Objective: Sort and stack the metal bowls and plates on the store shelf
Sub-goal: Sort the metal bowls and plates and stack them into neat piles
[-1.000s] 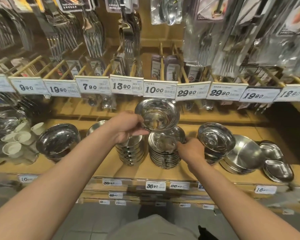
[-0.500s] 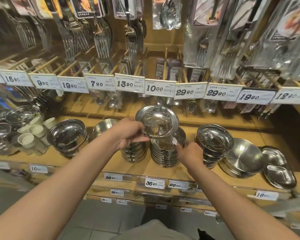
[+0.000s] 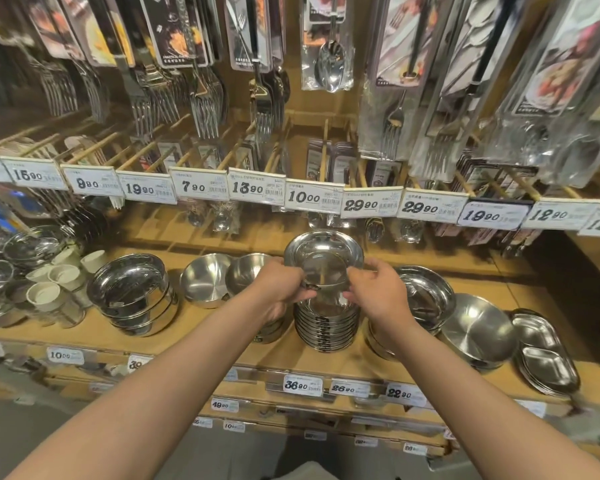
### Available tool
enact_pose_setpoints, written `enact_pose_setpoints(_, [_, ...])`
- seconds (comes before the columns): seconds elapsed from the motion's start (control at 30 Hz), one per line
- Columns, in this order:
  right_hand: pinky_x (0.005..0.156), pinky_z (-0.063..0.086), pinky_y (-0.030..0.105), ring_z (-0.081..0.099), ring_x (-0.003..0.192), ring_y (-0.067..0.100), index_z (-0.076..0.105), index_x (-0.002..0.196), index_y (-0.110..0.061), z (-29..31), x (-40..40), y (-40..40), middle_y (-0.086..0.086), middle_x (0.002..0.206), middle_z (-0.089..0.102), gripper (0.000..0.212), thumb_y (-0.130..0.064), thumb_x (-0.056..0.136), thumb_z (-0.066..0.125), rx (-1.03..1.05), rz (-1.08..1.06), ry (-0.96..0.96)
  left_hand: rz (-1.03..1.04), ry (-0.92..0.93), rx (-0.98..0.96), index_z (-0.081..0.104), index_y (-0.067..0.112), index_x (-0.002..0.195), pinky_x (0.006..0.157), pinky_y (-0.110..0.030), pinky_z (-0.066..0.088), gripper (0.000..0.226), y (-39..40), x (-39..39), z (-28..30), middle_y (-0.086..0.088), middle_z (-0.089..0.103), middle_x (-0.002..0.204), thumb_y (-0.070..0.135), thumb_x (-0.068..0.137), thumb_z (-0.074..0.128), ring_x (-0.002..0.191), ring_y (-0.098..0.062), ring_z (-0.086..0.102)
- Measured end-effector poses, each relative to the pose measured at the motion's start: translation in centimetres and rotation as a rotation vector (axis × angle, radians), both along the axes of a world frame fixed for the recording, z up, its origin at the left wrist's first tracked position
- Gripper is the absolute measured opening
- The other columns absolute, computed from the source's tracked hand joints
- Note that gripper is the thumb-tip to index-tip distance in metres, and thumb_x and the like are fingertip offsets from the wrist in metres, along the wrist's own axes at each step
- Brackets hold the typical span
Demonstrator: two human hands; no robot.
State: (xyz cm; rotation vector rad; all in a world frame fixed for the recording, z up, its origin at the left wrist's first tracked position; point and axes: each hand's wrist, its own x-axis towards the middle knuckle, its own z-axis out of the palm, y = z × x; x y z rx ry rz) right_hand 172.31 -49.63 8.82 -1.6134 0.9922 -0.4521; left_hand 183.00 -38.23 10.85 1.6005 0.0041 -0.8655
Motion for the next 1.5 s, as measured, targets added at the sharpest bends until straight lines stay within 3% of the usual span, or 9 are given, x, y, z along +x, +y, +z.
enact_pose_setpoints(0.13, [0.057,0.052,0.022,0.073,0.068,0.009,0.058,0.131,-0.013,-0.9,0.2,-0.1,-0.004,0.075,0.070,0.037,-0.013,0.094,0.061,-0.064,-0.006,0.112,-0.010,-0.107,0.078,0.056,0.011,0.101,0.076,-0.038,0.064,0.015,-0.5,0.1,-2.2,-0.016,0.066,0.106,-0.003,0.094,0.059,0.083,-0.027,0.073])
enact_pose_setpoints(0.27, [0.052,0.051,0.022,0.073,0.069,0.013,0.068,0.118,-0.015,-2.0,0.1,-0.3,0.000,0.074,0.072,0.027,-0.011,0.093,0.060,-0.097,-0.027,0.174,-0.007,-0.186,0.181,0.060,-0.001,0.120,0.085,-0.048,0.062,0.024,-0.6,-0.2,-3.6,-0.018,0.069,0.103,0.010,0.102,0.048,0.092,-0.032,0.072])
enact_pose_setpoints(0.4, [0.072,0.059,0.038,0.071,0.083,0.027,0.067,0.105,-0.016,-3.0,0.3,0.0,0.008,0.088,0.073,0.015,-0.015,0.094,0.058,-0.128,-0.037,0.256,-0.094,-0.344,0.329,0.059,-0.001,0.122,0.092,-0.049,0.057,0.029,-1.0,-0.9,-4.2,-0.020,0.068,0.113,0.008,0.098,0.046,0.103,-0.037,0.067])
enact_pose_setpoints(0.57, [0.072,0.046,0.033,0.064,0.093,0.031,0.064,0.109,-0.011,-3.3,0.6,0.7,0.012,0.100,0.069,0.018,-0.016,0.092,0.058,-0.187,-0.025,0.266,-0.087,-0.418,0.340,0.058,0.014,0.125,0.089,-0.042,0.055,0.031,-0.9,-2.1,-5.0,-0.009,0.067,0.113,0.014,0.098,0.044,0.102,-0.027,0.062])
enact_pose_setpoints(0.73, [0.079,0.049,0.039,0.061,0.100,0.037,0.062,0.110,-0.006,-3.2,0.3,1.1,0.022,0.108,0.064,0.021,-0.011,0.091,0.056,-0.187,0.005,0.256,-0.062,-0.507,0.378,0.055,0.011,0.129,0.079,-0.033,0.042,0.029,-0.9,-2.5,-5.9,-0.007,0.064,0.116,0.016,0.104,0.040,0.095,-0.021,0.054])
enact_pose_setpoints(0.97, [0.073,0.044,0.035,0.060,0.089,0.034,0.060,0.113,-0.002,-3.4,0.1,1.6,0.025,0.113,0.061,0.022,-0.006,0.093,0.053,-0.227,0.005,0.260,-0.033,-0.495,0.430,0.058,0.007,0.128,0.084,-0.032,0.045,0.030,-0.6,-3.0,-6.9,-0.011,0.065,0.122,0.017,0.105,0.041,0.107,-0.026,0.060])
enact_pose_setpoints(1.2, [0.093,0.051,0.044,0.061,0.104,0.036,0.059,0.123,-0.002,-4.2,-0.5,1.9,0.022,0.120,0.060,0.029,-0.018,0.100,0.056,-0.318,-0.007,0.280,0.004,-0.419,0.347,0.060,0.013,0.128,0.097,-0.038,0.048,0.030,-0.5,-3.3,-8.3,-0.007,0.067,0.120,0.019,0.106,0.041,0.114,-0.028,0.060])
enact_pose_setpoints(1.4, [0.083,0.041,0.030,0.056,0.100,0.030,0.060,0.123,0.002,-4.9,-0.6,2.1,0.023,0.124,0.057,0.032,-0.022,0.102,0.056,-0.337,0.009,0.283,0.038,-0.408,0.301,0.060,0.013,0.131,0.106,-0.043,0.045,0.032,-0.5,-3.5,-8.7,-0.007,0.067,0.125,0.022,0.107,0.041,0.119,-0.029,0.058])
enact_pose_setpoints(1.5, [0.084,0.034,0.025,0.049,0.113,0.029,0.057,0.129,0.001,-5.1,-0.8,2.2,0.023,0.130,0.051,0.035,-0.021,0.102,0.056,-0.338,0.016,0.281,0.062,-0.418,0.302,0.058,0.009,0.134,0.102,-0.032,0.040,0.034,-0.7,-3.4,-8.9,-0.009,0.064,0.130,0.021,0.107,0.042,0.125,-0.030,0.056])
